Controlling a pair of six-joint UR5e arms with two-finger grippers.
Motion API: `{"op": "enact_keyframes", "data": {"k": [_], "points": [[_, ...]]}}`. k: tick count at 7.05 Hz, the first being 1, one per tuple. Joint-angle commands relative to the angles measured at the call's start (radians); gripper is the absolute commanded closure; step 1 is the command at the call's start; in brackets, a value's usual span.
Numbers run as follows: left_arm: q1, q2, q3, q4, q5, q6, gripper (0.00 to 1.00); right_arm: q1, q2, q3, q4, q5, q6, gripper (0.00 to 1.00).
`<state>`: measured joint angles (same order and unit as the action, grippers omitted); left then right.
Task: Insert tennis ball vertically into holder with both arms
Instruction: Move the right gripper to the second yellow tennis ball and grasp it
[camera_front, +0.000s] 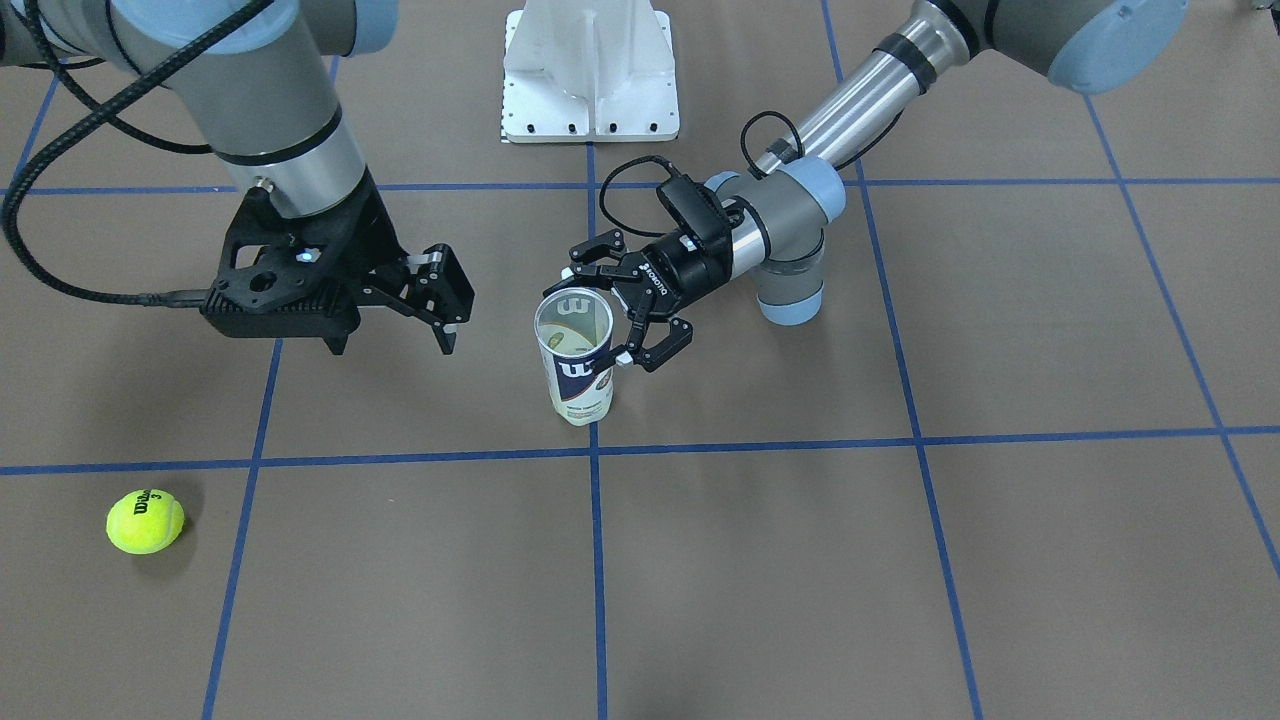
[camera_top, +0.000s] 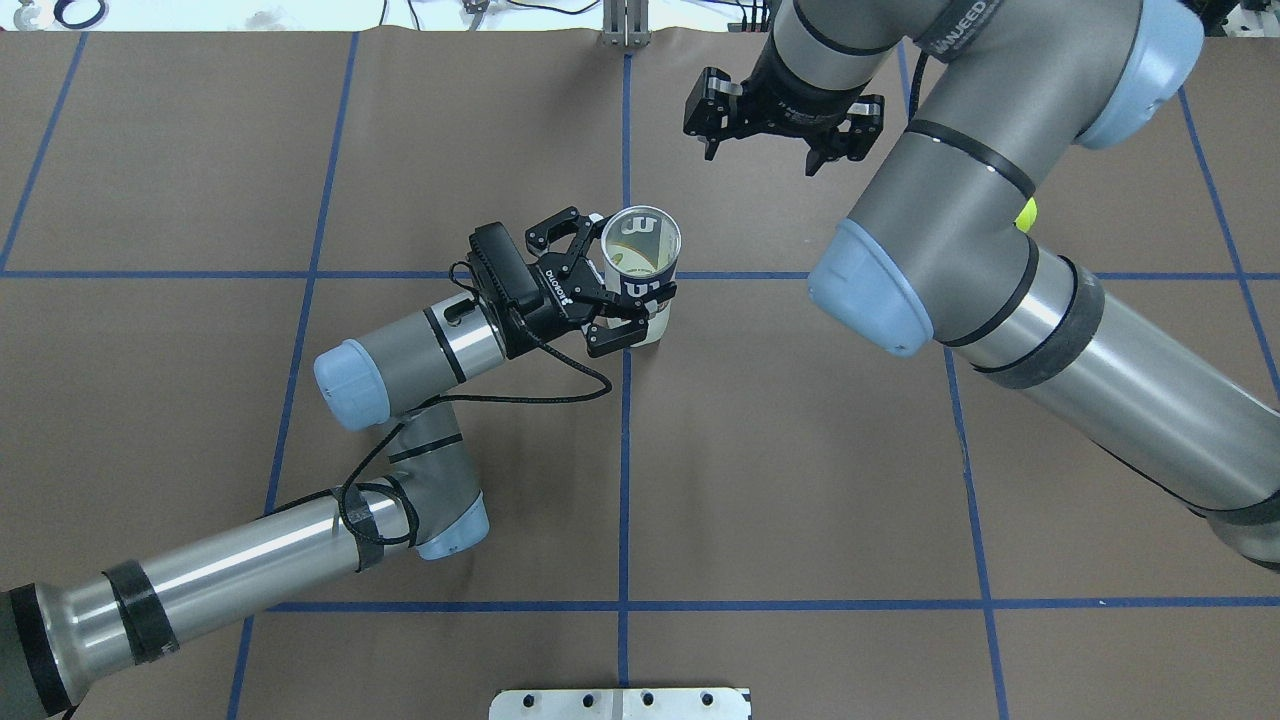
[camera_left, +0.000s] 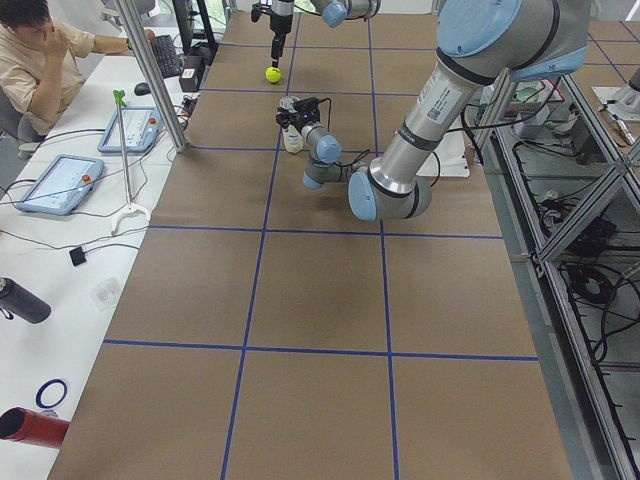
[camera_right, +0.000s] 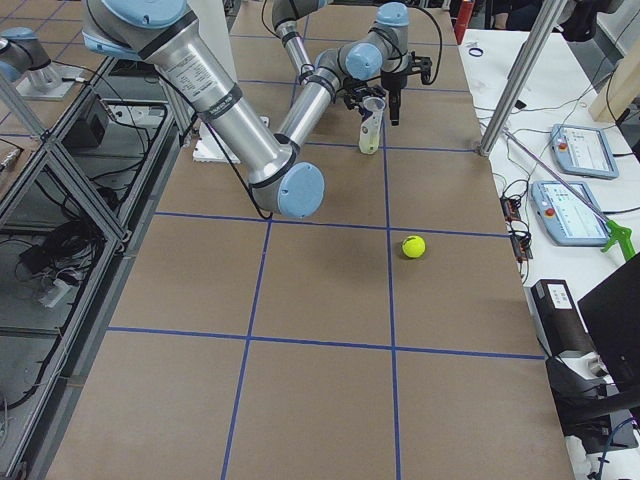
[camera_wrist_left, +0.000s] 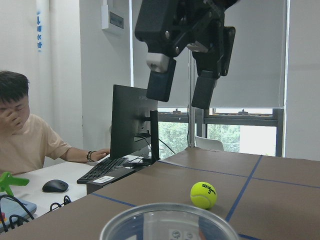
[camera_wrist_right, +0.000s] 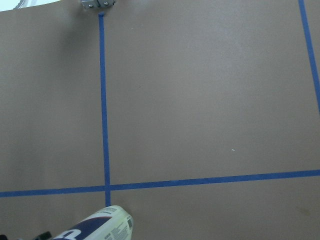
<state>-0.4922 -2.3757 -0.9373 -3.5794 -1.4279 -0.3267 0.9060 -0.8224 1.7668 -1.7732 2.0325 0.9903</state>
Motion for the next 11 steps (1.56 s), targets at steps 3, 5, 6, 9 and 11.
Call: {"op": "enact_keyframes", "data": {"k": [3,5,6,9,11], "points": [[-0.002,0.000,0.000,0.011,0.000,0.000,0.01,0.134,-0.124,-0.105,0.105,0.052,-0.273,0.01],[-0.002,0.000,0.000,0.011,-0.002,0.000,0.01,0.171,-0.161,-0.362,0.462,0.061,-0.312,0.01],[-0.002,0.000,0.000,0.011,0.000,0.000,0.01,0.184,-0.191,-0.416,0.494,0.060,-0.402,0.01],[-0.002,0.001,0.000,0.011,-0.002,0.000,0.01,0.183,-0.363,-0.415,0.693,0.048,-0.420,0.01],[-0.002,0.001,-0.001,0.011,-0.005,0.000,0.01,0.110,-0.386,-0.432,0.748,-0.031,-0.337,0.01]]}}
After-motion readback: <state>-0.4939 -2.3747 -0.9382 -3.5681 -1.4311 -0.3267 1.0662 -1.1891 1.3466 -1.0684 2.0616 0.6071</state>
